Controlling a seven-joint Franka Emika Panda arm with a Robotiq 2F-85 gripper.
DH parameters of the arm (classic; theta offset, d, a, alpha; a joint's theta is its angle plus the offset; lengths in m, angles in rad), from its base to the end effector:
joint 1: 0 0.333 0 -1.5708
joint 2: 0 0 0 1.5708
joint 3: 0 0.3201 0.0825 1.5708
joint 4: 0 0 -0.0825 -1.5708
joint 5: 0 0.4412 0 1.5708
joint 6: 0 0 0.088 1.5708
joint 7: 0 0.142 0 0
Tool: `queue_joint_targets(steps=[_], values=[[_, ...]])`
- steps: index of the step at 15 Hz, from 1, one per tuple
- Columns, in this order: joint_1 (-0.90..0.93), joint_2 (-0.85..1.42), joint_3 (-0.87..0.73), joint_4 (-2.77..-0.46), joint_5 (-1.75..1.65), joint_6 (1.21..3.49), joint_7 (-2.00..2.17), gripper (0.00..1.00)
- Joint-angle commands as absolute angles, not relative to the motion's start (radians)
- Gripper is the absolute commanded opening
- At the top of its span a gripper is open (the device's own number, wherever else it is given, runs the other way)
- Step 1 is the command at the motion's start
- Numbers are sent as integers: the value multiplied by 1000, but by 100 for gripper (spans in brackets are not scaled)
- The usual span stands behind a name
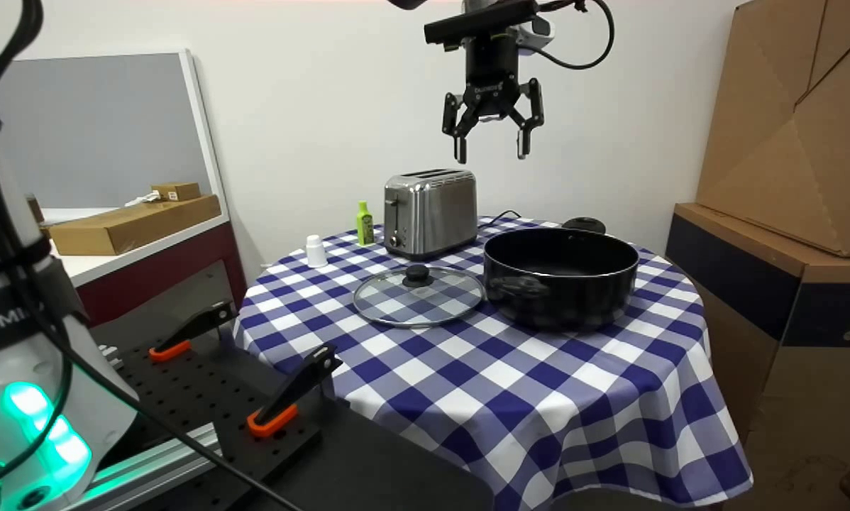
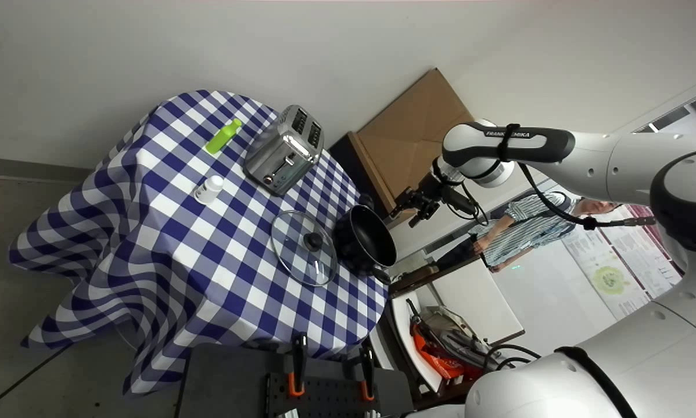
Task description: Remove the glass lid from the black pot.
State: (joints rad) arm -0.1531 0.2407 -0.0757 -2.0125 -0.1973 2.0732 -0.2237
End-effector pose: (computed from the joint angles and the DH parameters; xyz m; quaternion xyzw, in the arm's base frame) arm 0.5935 -0.1548 0.2565 0.9904 0.0527 -0.1076 0.0684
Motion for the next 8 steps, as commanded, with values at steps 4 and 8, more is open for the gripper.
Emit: queue_joint_targets(steps=[4, 8], values=[[-141, 160, -99, -2110, -196, 2258, -124, 100], [-141, 128, -103, -2142, -196, 2280, -107, 100]])
